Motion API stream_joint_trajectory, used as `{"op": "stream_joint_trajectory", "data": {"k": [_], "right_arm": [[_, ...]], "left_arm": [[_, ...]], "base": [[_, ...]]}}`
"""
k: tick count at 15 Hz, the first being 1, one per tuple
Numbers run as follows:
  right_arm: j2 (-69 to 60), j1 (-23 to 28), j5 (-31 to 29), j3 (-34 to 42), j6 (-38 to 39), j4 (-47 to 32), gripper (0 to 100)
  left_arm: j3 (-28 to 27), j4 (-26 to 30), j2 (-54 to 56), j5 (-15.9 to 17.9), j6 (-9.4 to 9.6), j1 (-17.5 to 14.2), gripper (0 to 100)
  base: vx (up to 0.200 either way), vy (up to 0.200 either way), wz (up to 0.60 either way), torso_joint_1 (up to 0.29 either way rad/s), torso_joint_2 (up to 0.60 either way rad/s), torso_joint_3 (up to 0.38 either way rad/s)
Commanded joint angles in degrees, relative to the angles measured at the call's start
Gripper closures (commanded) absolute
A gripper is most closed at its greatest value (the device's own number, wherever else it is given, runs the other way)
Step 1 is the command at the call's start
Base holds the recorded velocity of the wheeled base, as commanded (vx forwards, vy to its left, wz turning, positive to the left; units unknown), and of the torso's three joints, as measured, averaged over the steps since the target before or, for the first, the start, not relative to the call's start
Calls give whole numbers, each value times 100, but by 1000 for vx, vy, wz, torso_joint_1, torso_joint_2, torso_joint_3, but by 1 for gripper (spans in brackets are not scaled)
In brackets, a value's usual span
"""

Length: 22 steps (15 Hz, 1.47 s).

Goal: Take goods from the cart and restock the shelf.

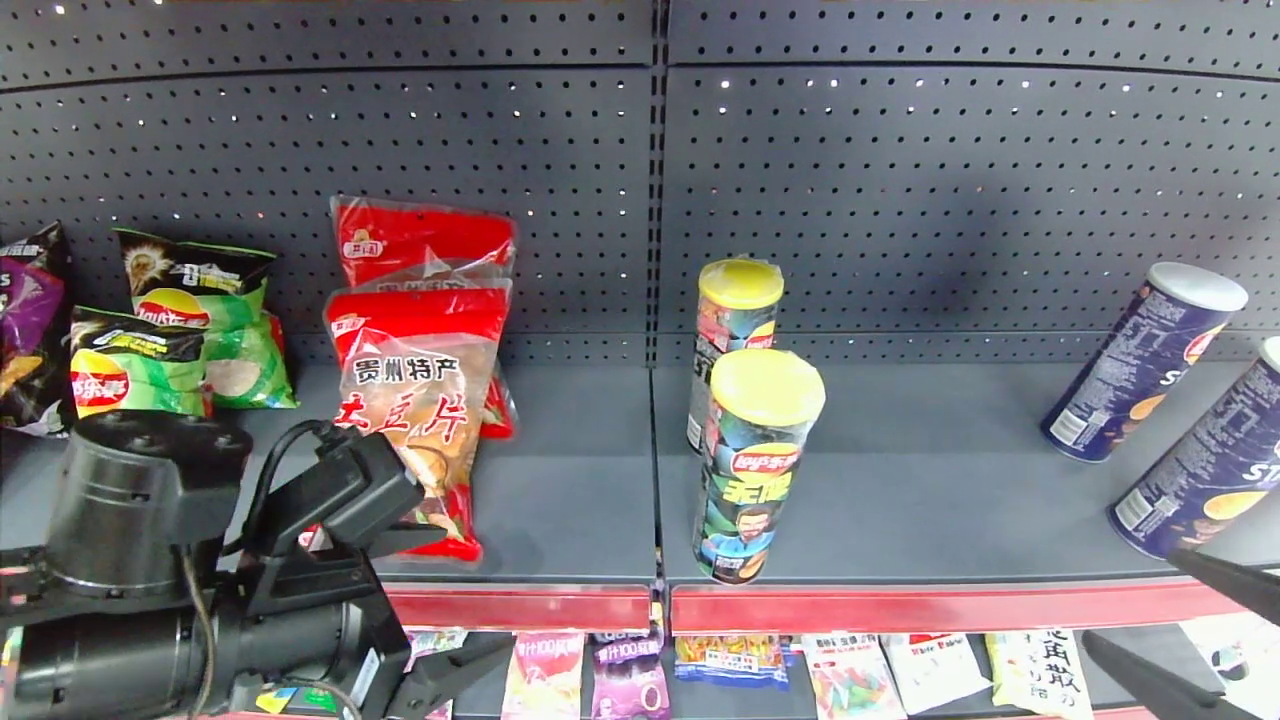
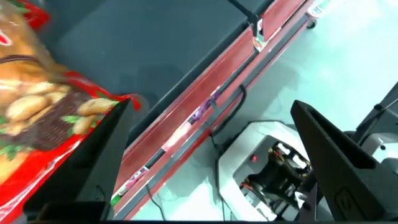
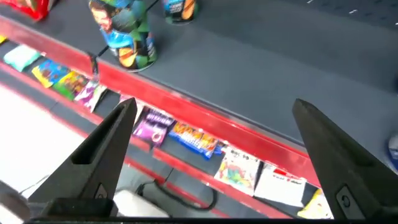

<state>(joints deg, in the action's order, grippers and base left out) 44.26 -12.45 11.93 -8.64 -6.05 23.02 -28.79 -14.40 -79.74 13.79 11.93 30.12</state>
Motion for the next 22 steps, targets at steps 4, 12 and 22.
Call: {"op": "stream_joint_trajectory", "data": {"k": [4,12,22], "right_arm": [[-533,401,2,38,-11,-166,0],[-506,410,11,3,-11,-289,0],[-454,410,2,-15,-2,-289,0]], "left_arm": [[-794,-2,-1158,-96,19,398,0],[-1867,-2,-2388,-465,28,574,0],[-2570,-2,-3074,-473,28,758,0]], "base": [[0,0,0,0,0,0],[0,0,0,0,0,0],[0,0,0,0,0,0]]}}
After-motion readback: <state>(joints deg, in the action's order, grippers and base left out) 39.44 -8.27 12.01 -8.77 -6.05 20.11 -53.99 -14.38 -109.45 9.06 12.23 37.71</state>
